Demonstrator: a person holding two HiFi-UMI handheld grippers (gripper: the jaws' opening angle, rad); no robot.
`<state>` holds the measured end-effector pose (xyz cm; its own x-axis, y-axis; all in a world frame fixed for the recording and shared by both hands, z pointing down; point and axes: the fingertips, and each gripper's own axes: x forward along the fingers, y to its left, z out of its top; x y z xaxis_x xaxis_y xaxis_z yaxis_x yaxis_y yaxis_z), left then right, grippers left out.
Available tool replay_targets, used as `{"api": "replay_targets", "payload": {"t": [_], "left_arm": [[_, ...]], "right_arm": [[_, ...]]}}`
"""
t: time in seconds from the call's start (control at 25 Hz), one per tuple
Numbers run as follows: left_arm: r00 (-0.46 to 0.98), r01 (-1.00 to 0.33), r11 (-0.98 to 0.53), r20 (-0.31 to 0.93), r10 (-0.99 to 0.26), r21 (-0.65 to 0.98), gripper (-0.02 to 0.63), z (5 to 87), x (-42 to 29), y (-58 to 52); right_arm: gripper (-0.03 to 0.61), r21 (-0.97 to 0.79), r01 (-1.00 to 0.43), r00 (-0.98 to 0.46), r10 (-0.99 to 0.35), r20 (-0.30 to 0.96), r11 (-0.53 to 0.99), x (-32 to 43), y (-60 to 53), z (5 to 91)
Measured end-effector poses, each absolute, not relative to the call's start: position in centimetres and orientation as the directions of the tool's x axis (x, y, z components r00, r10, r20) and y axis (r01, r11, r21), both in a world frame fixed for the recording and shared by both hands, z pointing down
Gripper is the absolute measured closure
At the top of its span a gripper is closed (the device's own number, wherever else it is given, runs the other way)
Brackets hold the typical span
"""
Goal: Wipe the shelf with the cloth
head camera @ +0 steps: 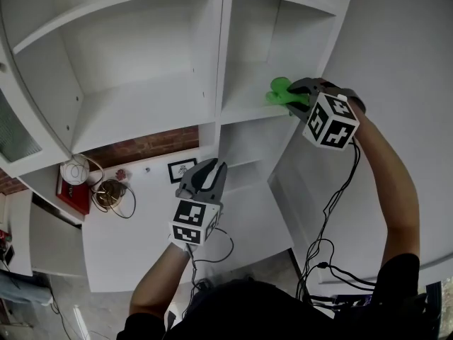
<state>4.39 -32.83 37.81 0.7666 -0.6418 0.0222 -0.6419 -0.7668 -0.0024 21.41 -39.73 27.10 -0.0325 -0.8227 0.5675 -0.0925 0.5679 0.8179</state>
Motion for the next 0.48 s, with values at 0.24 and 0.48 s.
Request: {"api": "replay_targets", "payload": {"t": [0.24,0.48], "left_arm": [[0.726,-0.688,-0.726,0.034,-0.687,0.016,0.545,39.1,0.3,-33.1],[0.664,-0.748,-0.662,0.049,-0.747,0.041,0.545,40.5,-3.9,-33.4]], "right_arm": [[0.491,0.855,0.079,0.134,-0.855,0.500,0.512,21.3,-47.7,25.0],[0.491,0.810,0.188,0.333,-0.812,0.479,0.555,23.3,-56.2,27.8]]}}
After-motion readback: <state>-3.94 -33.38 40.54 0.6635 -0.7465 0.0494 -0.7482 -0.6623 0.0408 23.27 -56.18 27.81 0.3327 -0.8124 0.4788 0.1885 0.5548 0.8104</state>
